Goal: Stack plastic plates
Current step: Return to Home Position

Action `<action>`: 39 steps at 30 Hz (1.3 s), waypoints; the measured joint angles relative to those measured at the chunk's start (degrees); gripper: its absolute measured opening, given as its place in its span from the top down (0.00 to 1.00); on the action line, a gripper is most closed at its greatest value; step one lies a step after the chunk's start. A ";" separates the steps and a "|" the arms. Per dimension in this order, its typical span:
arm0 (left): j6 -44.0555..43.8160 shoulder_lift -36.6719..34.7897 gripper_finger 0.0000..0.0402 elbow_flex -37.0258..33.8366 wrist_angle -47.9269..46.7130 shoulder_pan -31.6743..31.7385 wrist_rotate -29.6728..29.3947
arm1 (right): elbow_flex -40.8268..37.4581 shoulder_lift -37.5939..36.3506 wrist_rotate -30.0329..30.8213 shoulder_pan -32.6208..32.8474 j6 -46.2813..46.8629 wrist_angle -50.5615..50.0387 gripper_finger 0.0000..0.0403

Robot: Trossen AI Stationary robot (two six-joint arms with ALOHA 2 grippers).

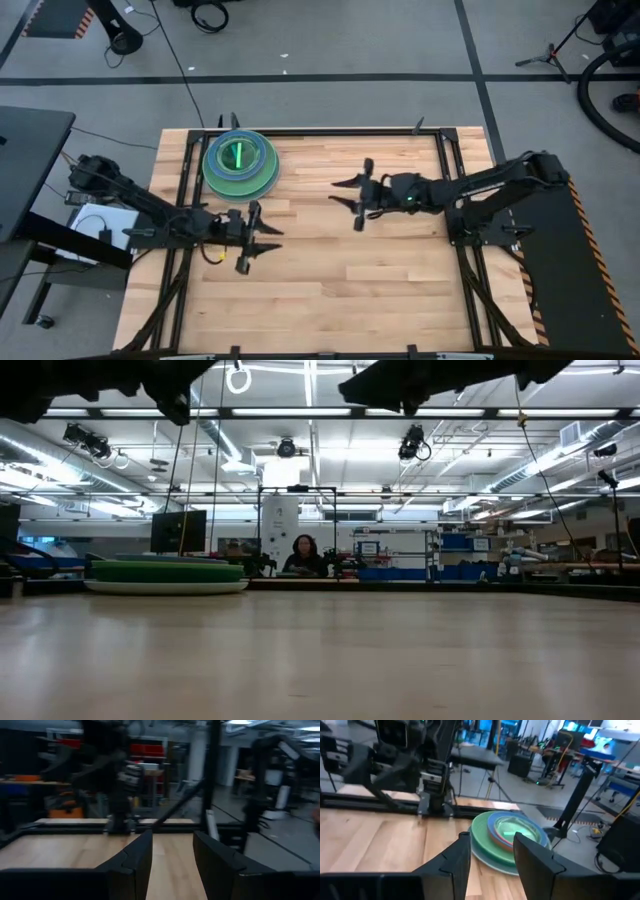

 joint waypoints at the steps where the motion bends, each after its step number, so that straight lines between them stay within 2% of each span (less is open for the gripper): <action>1: -0.33 0.00 0.63 0.00 0.14 0.79 -0.85 | -1.02 -1.22 0.09 -0.09 -0.01 0.56 0.62; 4: -0.56 0.00 0.63 0.00 0.50 4.84 -0.89 | -3.54 -4.70 0.08 -0.15 -0.03 1.26 0.62; 10: -5.71 0.02 0.63 0.93 -0.48 18.40 12.45 | -8.05 -12.21 0.79 -0.28 -2.04 1.21 0.62; 14: -4.59 -3.20 0.63 0.98 -5.85 26.53 12.52 | -11.55 -18.08 4.22 -0.48 -3.16 1.17 0.62; 18: -1.82 -11.75 0.63 1.01 -16.60 29.79 12.85 | -16.40 -24.33 5.67 -0.49 -1.24 0.67 0.62; 22: -1.55 -20.94 0.63 1.02 -23.91 30.09 12.81 | -20.90 -29.64 7.45 -0.48 1.73 0.63 0.62; 25: -0.37 -24.99 0.63 1.03 -28.15 29.26 12.91 | -23.20 -32.18 7.82 -0.48 2.11 1.59 0.62; 31: -0.08 -26.23 0.63 1.03 -30.64 25.66 12.89 | -23.99 -34.34 7.37 0.29 3.03 1.35 0.62; 36: 2.79 -28.05 0.63 -0.72 -29.82 21.22 12.90 | -23.99 -36.71 8.91 1.26 3.90 -6.33 0.62; 39: 4.24 -31.76 0.63 -3.08 -29.71 19.62 12.94 | -24.02 -39.39 11.07 1.26 7.07 -12.04 0.62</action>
